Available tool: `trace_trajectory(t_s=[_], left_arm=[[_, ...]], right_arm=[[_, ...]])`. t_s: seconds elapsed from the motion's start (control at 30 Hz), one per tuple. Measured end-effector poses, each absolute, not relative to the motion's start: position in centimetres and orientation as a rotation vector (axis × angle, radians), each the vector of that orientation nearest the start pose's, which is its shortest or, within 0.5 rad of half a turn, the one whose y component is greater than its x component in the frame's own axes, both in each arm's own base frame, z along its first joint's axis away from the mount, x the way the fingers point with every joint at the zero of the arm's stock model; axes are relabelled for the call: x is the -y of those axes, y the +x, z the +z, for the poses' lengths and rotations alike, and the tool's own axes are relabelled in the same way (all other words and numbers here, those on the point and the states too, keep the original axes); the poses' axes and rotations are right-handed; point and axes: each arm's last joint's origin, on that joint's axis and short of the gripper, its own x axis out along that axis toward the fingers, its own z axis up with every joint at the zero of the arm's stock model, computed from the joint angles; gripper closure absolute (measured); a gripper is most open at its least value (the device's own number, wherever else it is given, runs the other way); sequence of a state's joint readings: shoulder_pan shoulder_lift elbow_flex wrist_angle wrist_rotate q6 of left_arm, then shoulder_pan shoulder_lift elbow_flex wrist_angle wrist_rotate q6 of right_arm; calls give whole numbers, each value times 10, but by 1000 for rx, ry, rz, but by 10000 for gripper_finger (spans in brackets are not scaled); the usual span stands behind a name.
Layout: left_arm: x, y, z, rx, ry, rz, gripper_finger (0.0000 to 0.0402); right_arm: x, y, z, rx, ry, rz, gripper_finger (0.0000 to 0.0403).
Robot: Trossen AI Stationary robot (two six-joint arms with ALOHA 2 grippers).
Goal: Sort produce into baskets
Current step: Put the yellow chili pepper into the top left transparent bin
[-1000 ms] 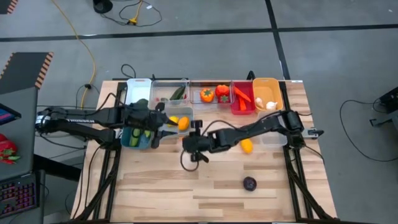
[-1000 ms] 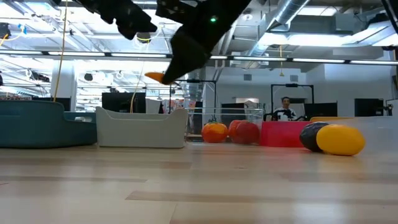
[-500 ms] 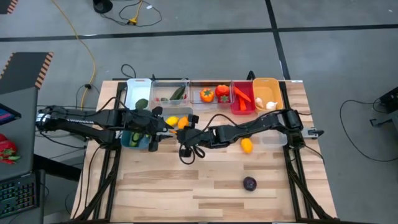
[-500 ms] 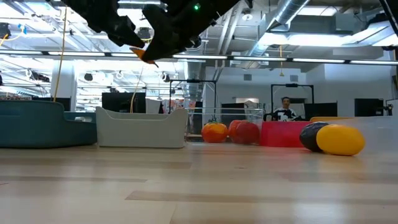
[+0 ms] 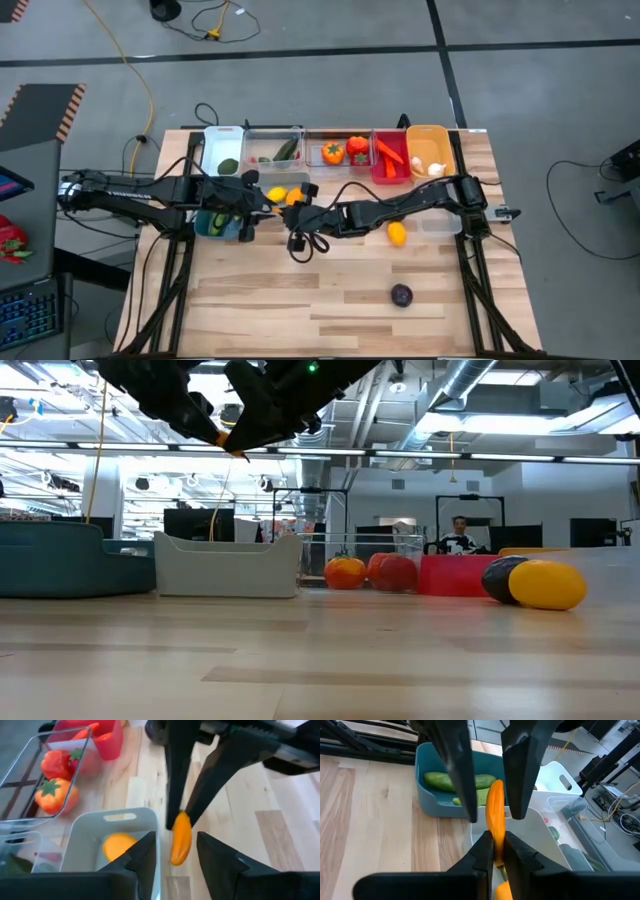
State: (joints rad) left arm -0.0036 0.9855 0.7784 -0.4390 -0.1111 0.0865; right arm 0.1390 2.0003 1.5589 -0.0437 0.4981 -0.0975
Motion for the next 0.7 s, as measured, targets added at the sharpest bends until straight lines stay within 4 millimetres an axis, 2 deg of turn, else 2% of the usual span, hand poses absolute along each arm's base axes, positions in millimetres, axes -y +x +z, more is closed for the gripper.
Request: trace_trajectory(t_s=[0.4,0.7], left_arm=[[-3,203,274,-649,122,81,369],[-3,203,274,-648,122,81,389]], right_arm=[[-50,457,250,-480,-247,-330,337],[-50,457,250,-481,-246,-329,325]])
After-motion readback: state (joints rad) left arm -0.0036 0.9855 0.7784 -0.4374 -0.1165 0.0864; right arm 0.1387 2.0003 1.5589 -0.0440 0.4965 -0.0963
